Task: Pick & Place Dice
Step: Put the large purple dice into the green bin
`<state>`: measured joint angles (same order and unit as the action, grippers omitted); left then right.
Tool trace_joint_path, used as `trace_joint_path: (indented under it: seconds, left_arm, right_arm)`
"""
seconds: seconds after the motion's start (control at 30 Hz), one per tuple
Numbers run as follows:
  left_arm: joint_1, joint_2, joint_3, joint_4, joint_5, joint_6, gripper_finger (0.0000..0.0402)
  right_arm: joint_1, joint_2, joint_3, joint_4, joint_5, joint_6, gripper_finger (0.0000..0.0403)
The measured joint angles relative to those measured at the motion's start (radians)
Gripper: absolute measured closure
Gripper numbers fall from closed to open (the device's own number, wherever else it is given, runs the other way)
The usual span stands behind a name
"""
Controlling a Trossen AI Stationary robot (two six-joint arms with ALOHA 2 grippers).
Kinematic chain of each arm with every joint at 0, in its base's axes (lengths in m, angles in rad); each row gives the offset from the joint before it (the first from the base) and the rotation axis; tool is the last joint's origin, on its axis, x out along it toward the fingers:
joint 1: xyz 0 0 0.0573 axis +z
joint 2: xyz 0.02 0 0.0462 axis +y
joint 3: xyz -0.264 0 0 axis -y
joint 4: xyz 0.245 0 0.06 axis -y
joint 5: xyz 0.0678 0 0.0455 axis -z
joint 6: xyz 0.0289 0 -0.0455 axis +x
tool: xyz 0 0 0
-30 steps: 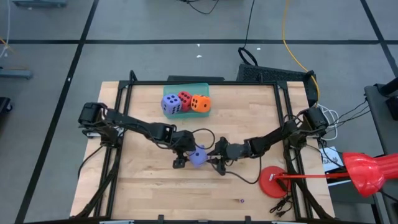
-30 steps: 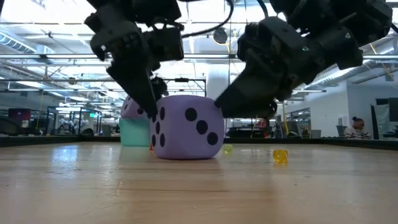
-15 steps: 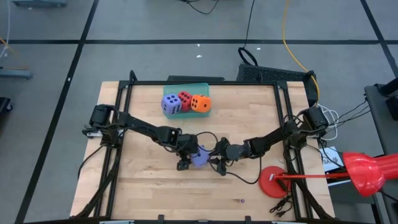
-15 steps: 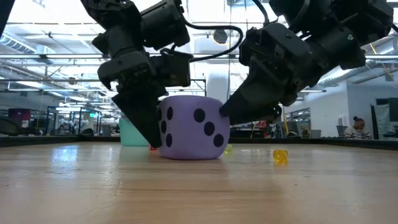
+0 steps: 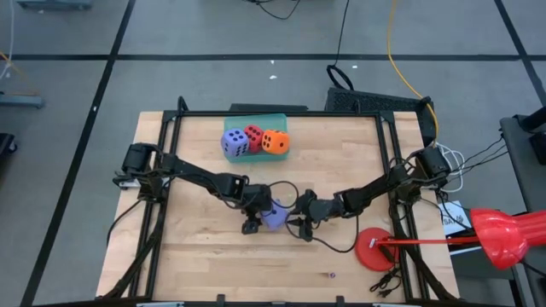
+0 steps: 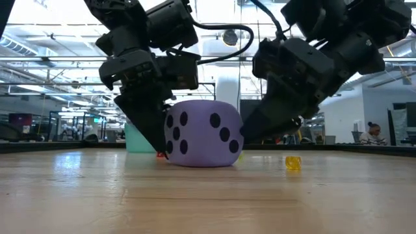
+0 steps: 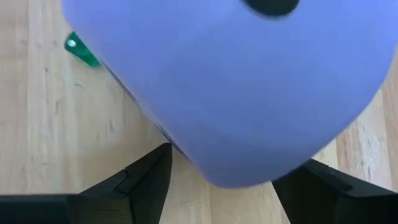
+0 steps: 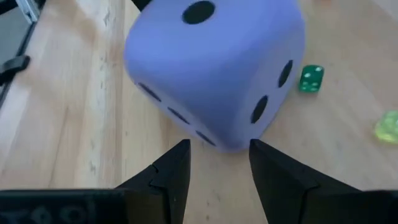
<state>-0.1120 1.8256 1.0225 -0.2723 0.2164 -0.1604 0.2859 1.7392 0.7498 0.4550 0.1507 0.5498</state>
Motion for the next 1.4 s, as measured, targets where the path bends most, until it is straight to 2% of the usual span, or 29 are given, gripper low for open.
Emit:
trace_joint_path:
  seconds: [0.17, 0.33, 0.6, 1.0, 1.4]
  left_arm:
    - [0.0, 0.0, 0.0, 0.004, -0.001, 0.0, 0.0135]
    - [0.001, -0.001, 0.0, 0.037, -0.003, -0.013, 0.0135]
    - [0.002, -0.001, 0.002, 0.057, -0.007, -0.038, 0.0135]
    - [0.004, 0.0, 0.163, -0.129, -0.056, 0.024, 0.0135]
    - [0.014, 0.0, 0.174, -0.183, -0.011, -0.003, 0.0135]
  right_arm:
    - [0.004, 0.0, 0.0, 0.006, -0.016, 0.002, 0.025]
    - [0.003, 0.0, 0.0, 0.011, 0.032, -0.013, 0.025]
    - [-0.006, -0.001, 0.0, 0.039, 0.033, -0.042, 0.025]
    - [-0.009, -0.001, -0.005, 0.041, 0.016, -0.032, 0.025]
    - [-0.008, 0.0, 0.033, 0.042, 0.031, -0.033, 0.025]
